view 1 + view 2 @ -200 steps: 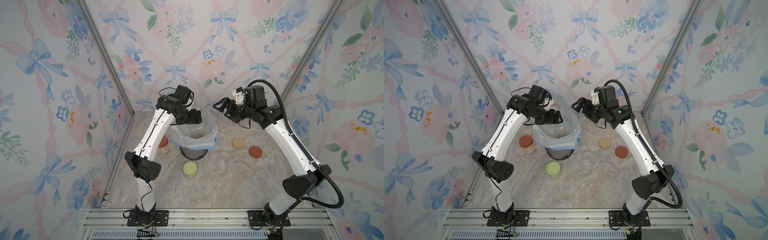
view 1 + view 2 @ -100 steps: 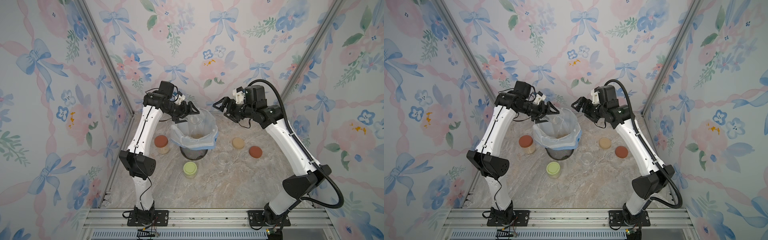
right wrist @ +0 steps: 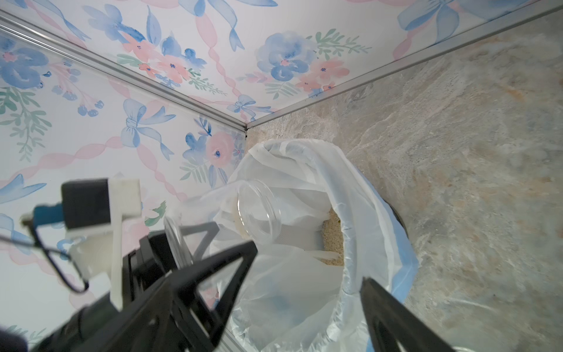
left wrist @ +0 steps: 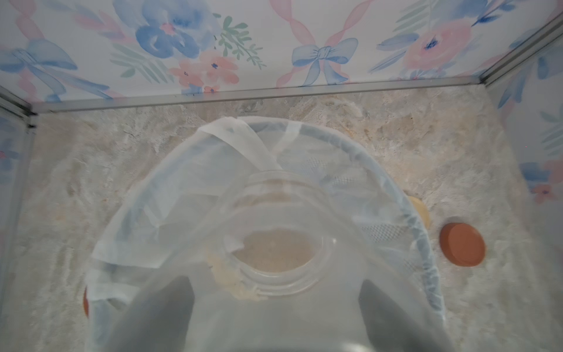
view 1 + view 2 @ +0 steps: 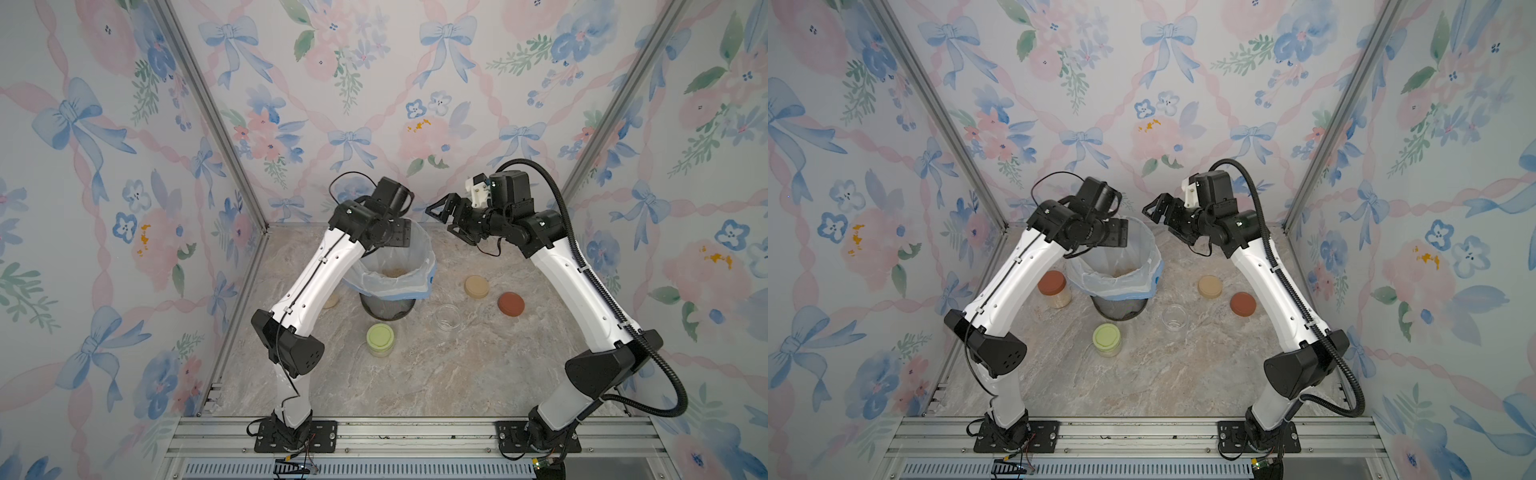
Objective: Empty moldy rice from jars
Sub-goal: Pour the moldy rice from the jar into the trash bin.
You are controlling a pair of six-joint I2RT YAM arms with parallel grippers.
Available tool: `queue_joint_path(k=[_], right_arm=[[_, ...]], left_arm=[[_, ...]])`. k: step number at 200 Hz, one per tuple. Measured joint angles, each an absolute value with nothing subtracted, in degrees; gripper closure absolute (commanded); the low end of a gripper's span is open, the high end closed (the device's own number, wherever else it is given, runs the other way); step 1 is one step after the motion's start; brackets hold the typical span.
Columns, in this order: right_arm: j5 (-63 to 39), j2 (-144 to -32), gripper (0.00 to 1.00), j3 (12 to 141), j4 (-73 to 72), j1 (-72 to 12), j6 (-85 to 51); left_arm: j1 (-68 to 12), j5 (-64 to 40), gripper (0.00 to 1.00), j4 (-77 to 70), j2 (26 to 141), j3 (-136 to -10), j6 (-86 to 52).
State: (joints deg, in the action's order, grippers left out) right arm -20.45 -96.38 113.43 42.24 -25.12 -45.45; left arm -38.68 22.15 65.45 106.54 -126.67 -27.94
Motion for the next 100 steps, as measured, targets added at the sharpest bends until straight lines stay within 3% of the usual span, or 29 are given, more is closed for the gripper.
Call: queue_joint_path(k=[23,61,82,100], right_arm=[[-20.6,-96.4,0.03,113.4,42.3,-25.1,-45.6],[-20.6,-96.3,0.02,113.1,42.3,-25.1,-45.6],[-20.8,-96.3,0.03,112.6,42.3,-24.9,-45.6],[-20.8,-96.3,0.03,112.0,42.3,-24.5,-45.6]], left_arm=[[-38.0,27.3,1.0,62.3,103.2,-119.9,-27.7],[-35.7,29.2,1.0,59.1,102.8,-119.0,-27.4],[-35.6,25.8,1.0,58.2,102.7,-119.0,-27.0],[-33.8,17.0,1.0,58.1,102.1,-119.0,-27.0]])
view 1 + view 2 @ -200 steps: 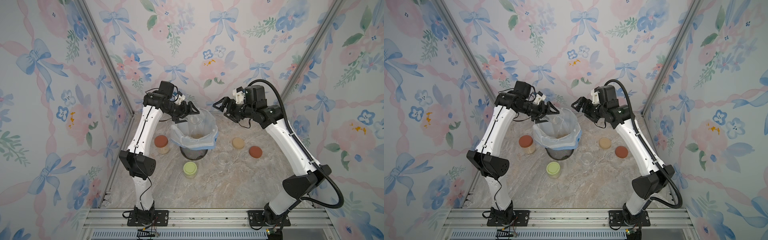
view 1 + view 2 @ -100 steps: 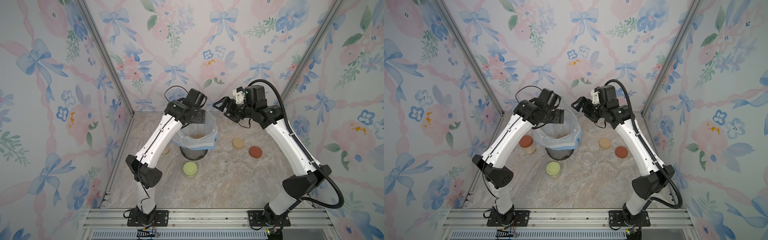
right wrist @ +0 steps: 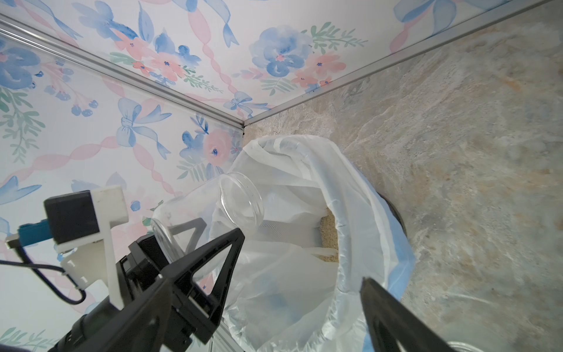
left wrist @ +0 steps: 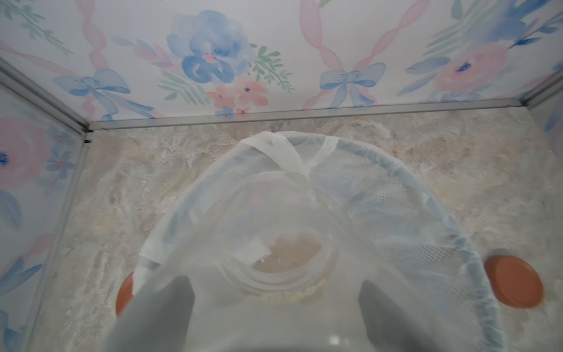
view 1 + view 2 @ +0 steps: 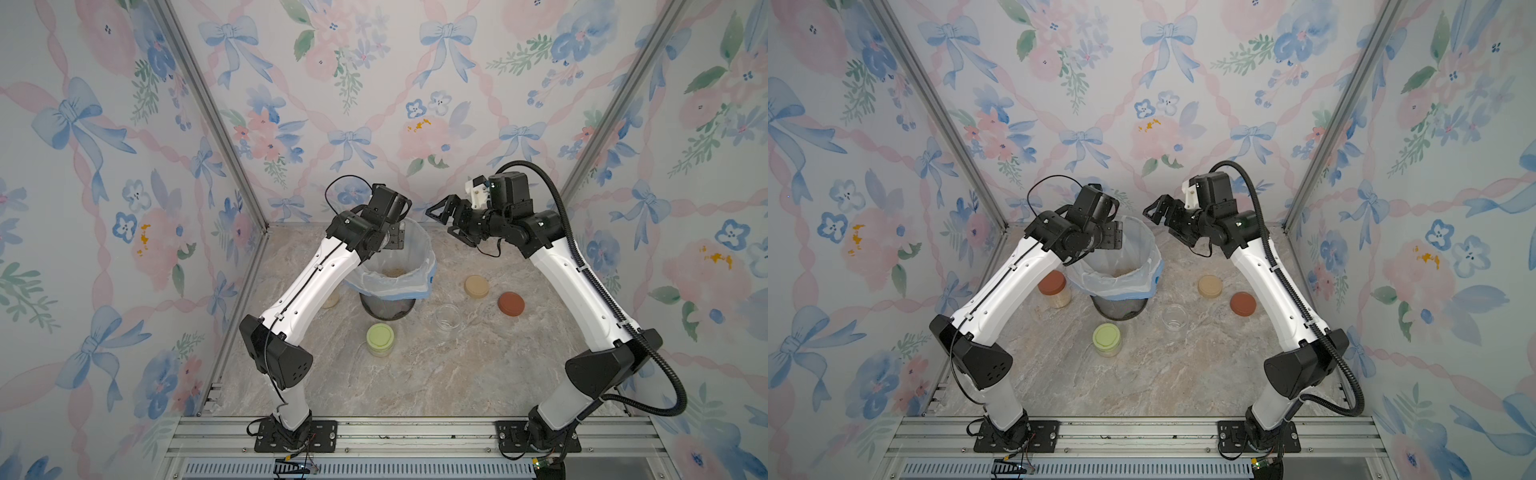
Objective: Empty moldy rice from jars
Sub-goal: Pour the moldy rice from the jar into the trash bin.
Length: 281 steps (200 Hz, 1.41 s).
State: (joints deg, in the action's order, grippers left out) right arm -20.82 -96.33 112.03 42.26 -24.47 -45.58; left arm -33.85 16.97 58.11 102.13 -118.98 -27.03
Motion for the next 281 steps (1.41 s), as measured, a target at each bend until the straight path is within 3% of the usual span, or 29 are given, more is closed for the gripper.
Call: queue_joint_path(k=[49,81,113,154,185,199,243,281], right_arm=[[-21.2,-95.3,0.03,110.7,42.3,-24.0,-45.6],[-21.4,-94.9,0.03,110.6,42.3,-24.0,-45.6],[-21.5,-94.9,0.03,110.6,42.3,-24.0,-45.6],[-21.4,-94.9,0.03,110.6,42.3,-24.0,-45.6],[-21.4,-94.9,0.03,110.6,42.5,-24.0,-45.6],[-21.4,-94.9,0.03,110.6,42.5,-24.0,-45.6],[-21.4,-94.9,0.03,110.6,42.5,-24.0,-45.6],[-21.4,-94.9,0.03,110.6,42.5,-24.0,-45.6]], left_arm=[[-20.3,-20.9,1.0,57.5,102.4,-115.7,-34.8],[-19.7,-30.2,1.0,57.4,103.3,-116.2,-37.6],[-19.8,-33.1,1.0,57.2,103.2,-116.4,-38.4],[-21.1,-26.5,1.0,57.5,103.2,-116.7,-36.1],[-32.8,5.8,1.0,60.8,103.5,-121.5,-31.8],[-37.7,12.6,1.0,60.9,103.0,-121.6,-31.1],[-34.5,18.1,1.0,60.8,102.5,-121.4,-30.2],[-33.3,11.9,1.0,60.7,102.6,-122.2,-28.5]])
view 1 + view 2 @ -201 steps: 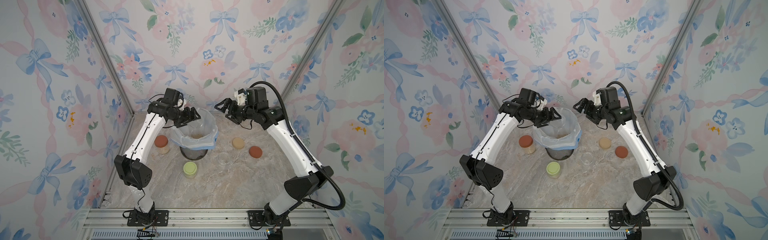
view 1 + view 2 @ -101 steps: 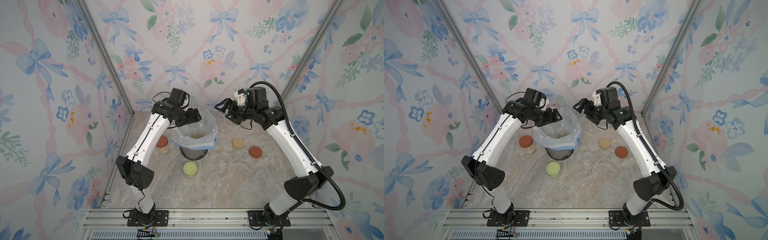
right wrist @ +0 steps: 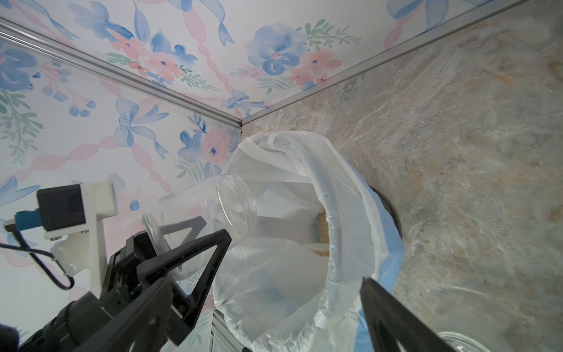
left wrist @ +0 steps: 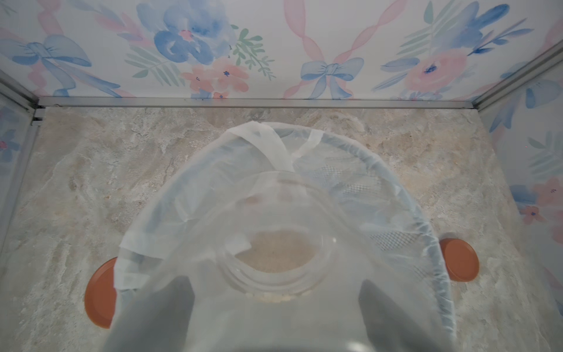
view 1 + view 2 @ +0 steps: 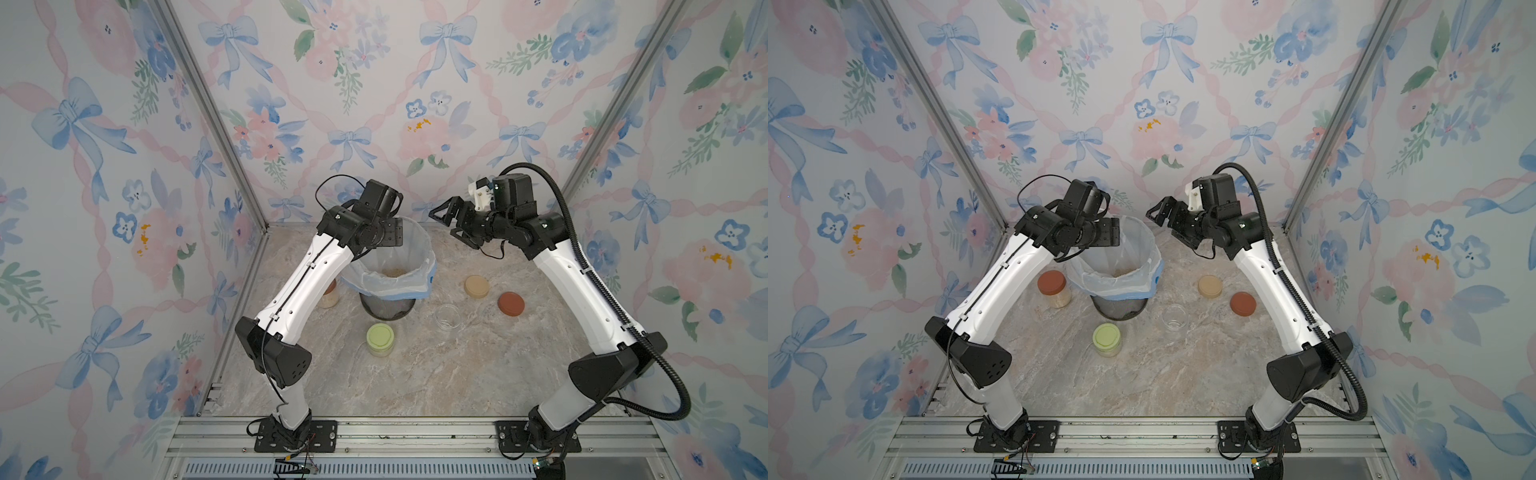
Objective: Empty moldy rice from jars
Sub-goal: Pour the moldy rice from the jar into the trash bin.
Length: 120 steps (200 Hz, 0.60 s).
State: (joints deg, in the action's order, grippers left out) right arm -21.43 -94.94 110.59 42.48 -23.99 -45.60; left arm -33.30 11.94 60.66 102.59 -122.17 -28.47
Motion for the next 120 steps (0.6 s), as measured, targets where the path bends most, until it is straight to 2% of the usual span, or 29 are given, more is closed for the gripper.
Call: queue_joint_path(k=[36,68,120], right_arm=[[-21.5,-94.9,0.03,110.4,42.4,-24.0,-45.6],[-21.5,-94.9,0.03,110.1,42.3,-23.9,-45.6],[-21.8,-94.9,0.03,109.7,42.3,-23.6,-45.6]], left_arm=[[-33.3,0.6,1.0,62.5,104.1,-116.8,-27.4],[-33.4,-2.6,1.0,69.2,111.6,-111.8,-27.6],[-32.0,-3.2,1.0,73.8,116.2,-127.1,-27.9]])
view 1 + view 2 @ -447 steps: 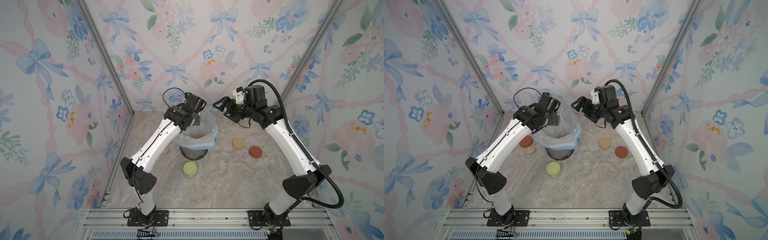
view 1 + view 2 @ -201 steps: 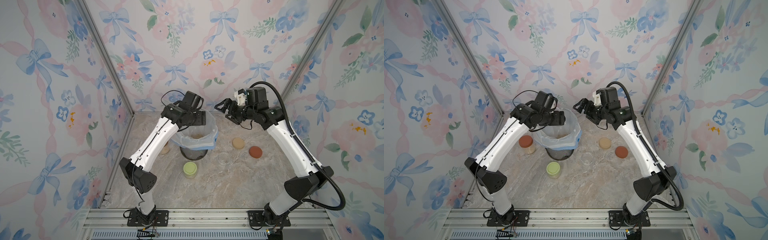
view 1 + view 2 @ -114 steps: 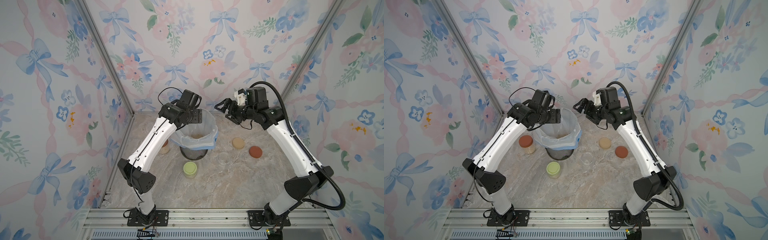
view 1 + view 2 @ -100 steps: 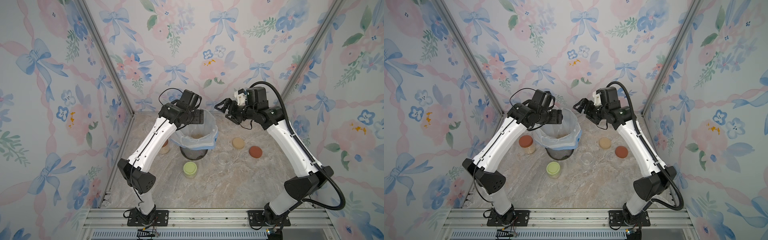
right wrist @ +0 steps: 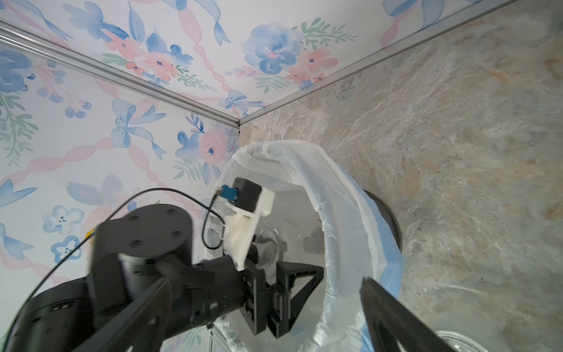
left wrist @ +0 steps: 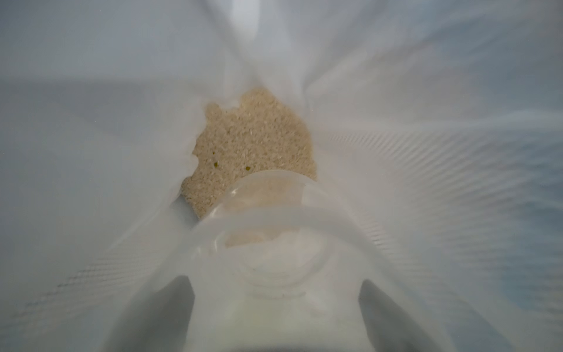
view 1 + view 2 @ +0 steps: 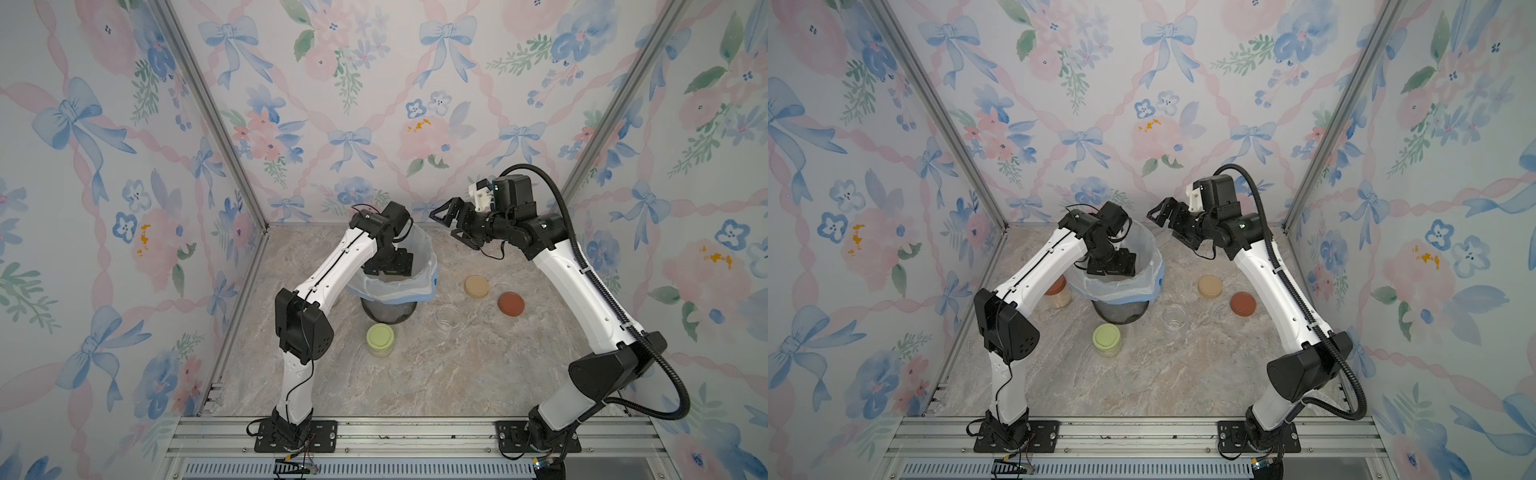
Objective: Empty moldy rice from jars
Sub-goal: Pour the moldy rice from the jar into the trash bin.
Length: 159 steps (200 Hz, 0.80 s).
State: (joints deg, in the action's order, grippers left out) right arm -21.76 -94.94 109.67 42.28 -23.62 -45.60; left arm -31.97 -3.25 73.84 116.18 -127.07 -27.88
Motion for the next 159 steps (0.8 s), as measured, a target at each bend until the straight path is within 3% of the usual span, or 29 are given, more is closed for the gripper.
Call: queue_joint_path(k=[41,84,159], right_arm=[[-21.9,-94.8,0.03,109.4,42.3,-23.4,-45.6],[-21.9,-94.7,0.03,109.4,42.3,-23.2,-45.6],[-22.7,-94.7,0.03,109.4,42.2,-23.2,-48.1]], left_arm=[[-30.3,-8.4,1.0,74.2,116.2,-135.7,-29.2],[-21.2,-22.5,1.0,71.9,115.7,-137.9,-34.5],[-20.7,-25.4,1.0,69.5,113.7,-137.3,-35.7]])
